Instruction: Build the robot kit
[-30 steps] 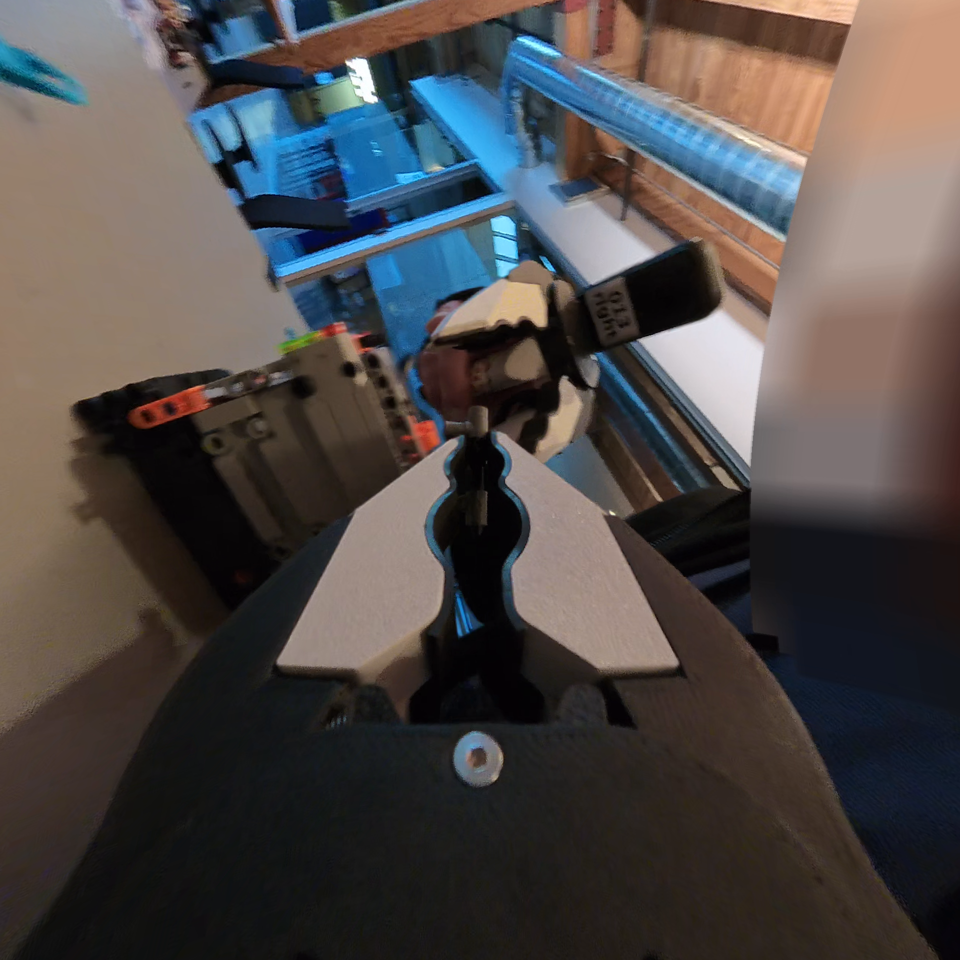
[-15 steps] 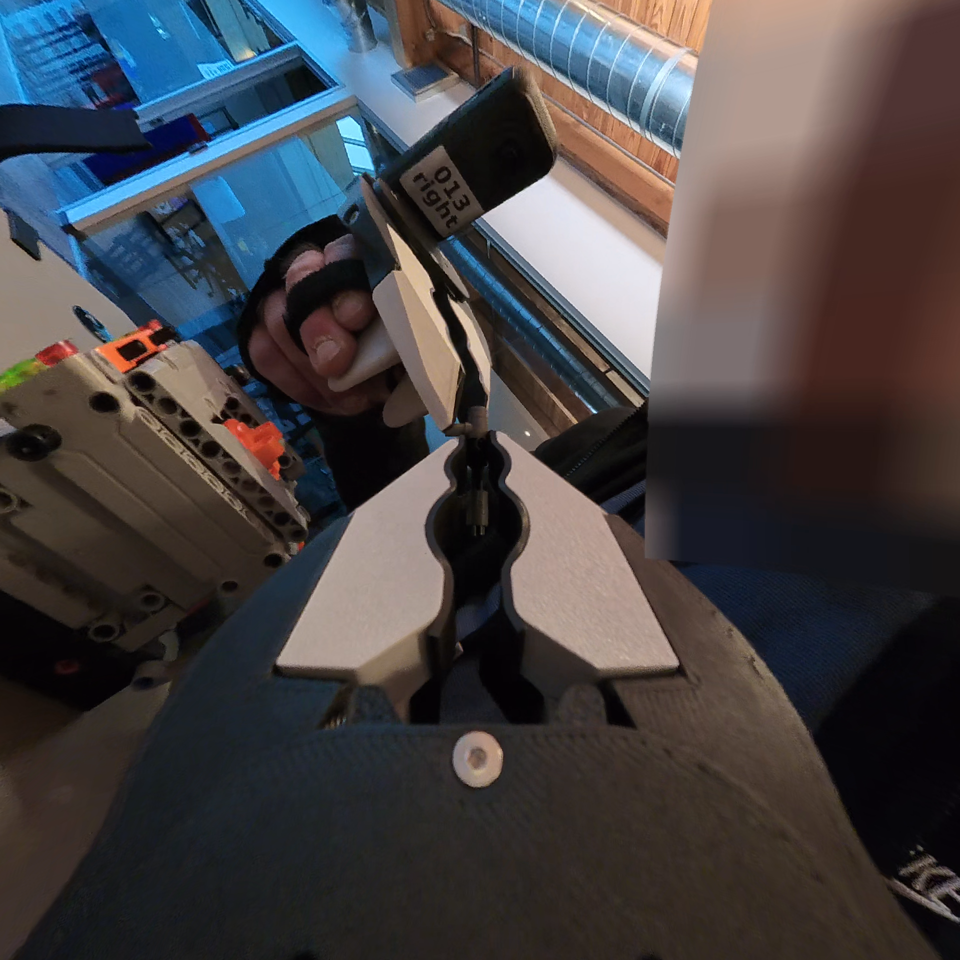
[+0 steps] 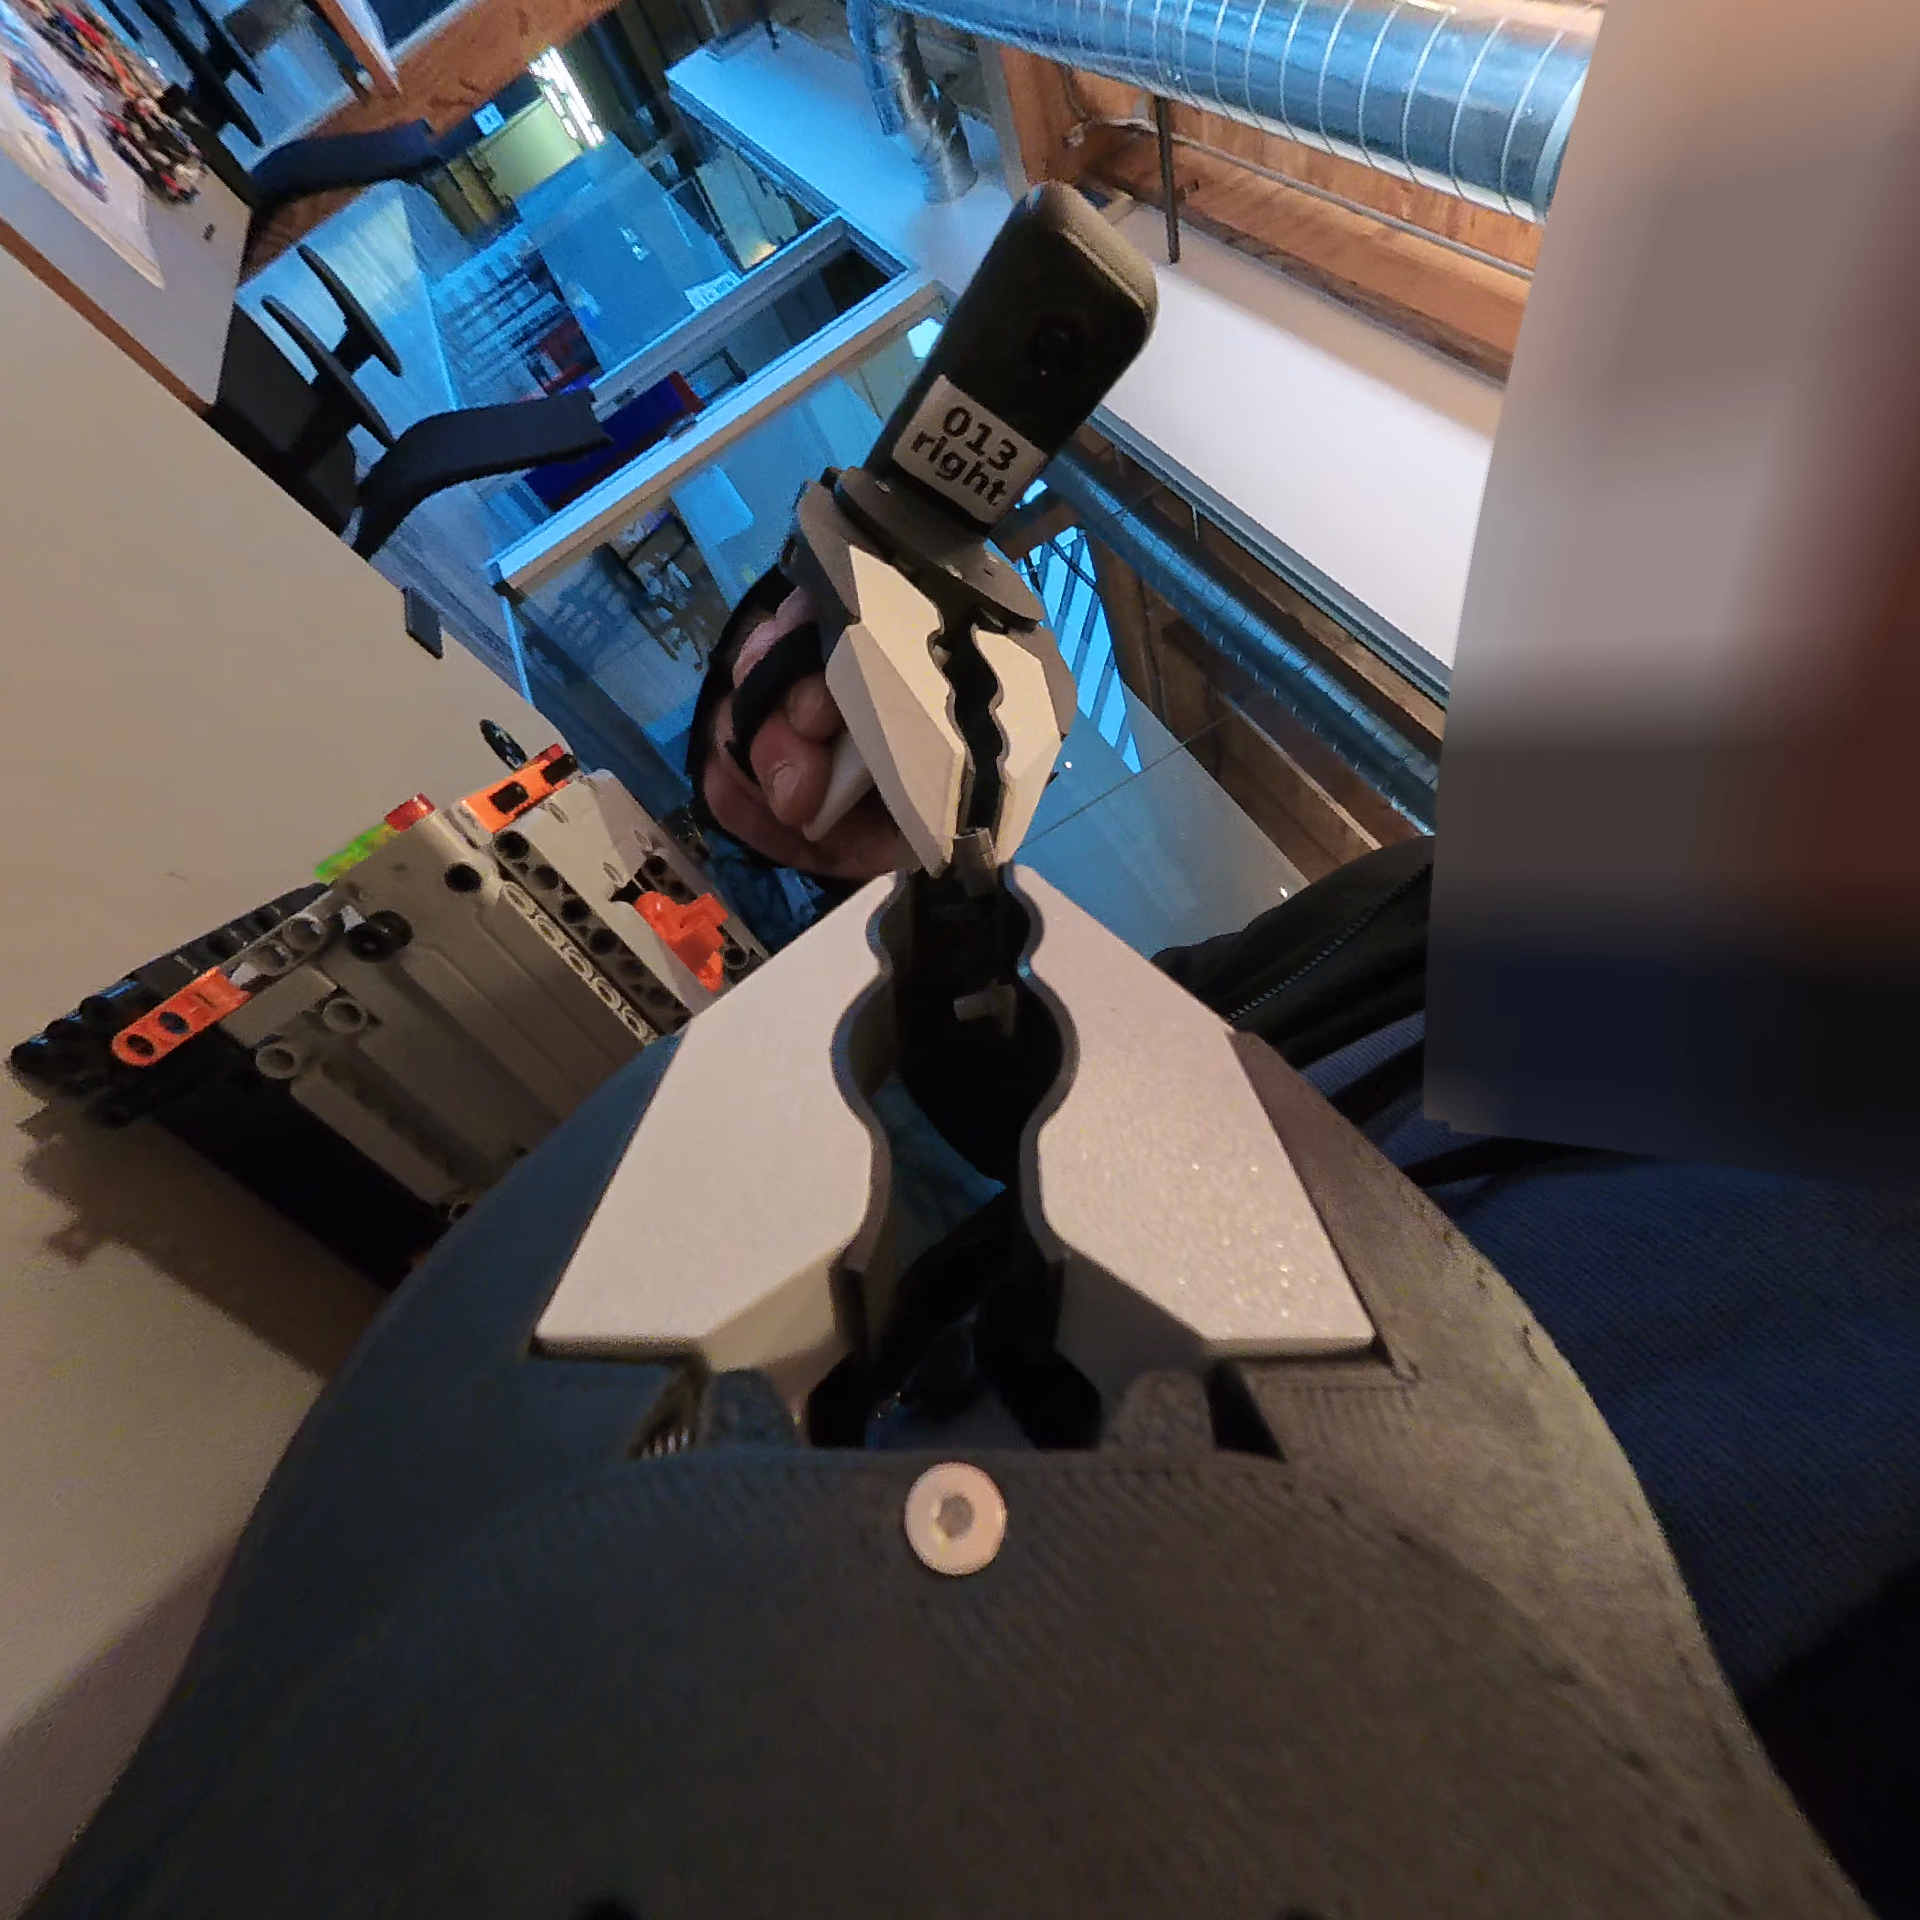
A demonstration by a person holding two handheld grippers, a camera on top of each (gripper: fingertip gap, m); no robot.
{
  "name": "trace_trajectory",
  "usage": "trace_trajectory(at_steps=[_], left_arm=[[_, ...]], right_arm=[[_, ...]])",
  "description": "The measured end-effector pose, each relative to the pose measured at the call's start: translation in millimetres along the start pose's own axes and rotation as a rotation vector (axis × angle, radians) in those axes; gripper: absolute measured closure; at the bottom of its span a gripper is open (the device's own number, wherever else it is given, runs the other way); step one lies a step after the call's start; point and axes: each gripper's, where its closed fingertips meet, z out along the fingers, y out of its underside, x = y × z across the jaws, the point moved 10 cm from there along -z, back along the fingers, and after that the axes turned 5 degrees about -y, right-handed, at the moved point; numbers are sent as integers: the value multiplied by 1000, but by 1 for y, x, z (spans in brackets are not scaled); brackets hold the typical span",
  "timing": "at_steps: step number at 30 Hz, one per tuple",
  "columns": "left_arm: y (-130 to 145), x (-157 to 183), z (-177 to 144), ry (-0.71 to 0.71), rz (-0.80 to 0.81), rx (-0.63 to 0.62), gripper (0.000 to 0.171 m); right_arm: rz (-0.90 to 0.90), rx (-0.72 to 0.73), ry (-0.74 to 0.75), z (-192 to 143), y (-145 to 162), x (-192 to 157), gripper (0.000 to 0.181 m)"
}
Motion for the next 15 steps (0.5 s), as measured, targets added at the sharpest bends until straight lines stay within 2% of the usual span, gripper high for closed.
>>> trace_trajectory(at_steps=[3,7,12,15], left_arm=[[1,0,1,-18,-5,-10,169],[2,-4,1,-41,-21,-35,167],[4,-4,5,-2,-21,-68,161],[4,-5,7,-15,-12,-72,167]], right_arm=[[2,-27,27,0,2,1,180],[9,-44,36,0,5,2,180],[21,-42,31,2,5,3,180],[22,-53,43,4,4,4,180]])
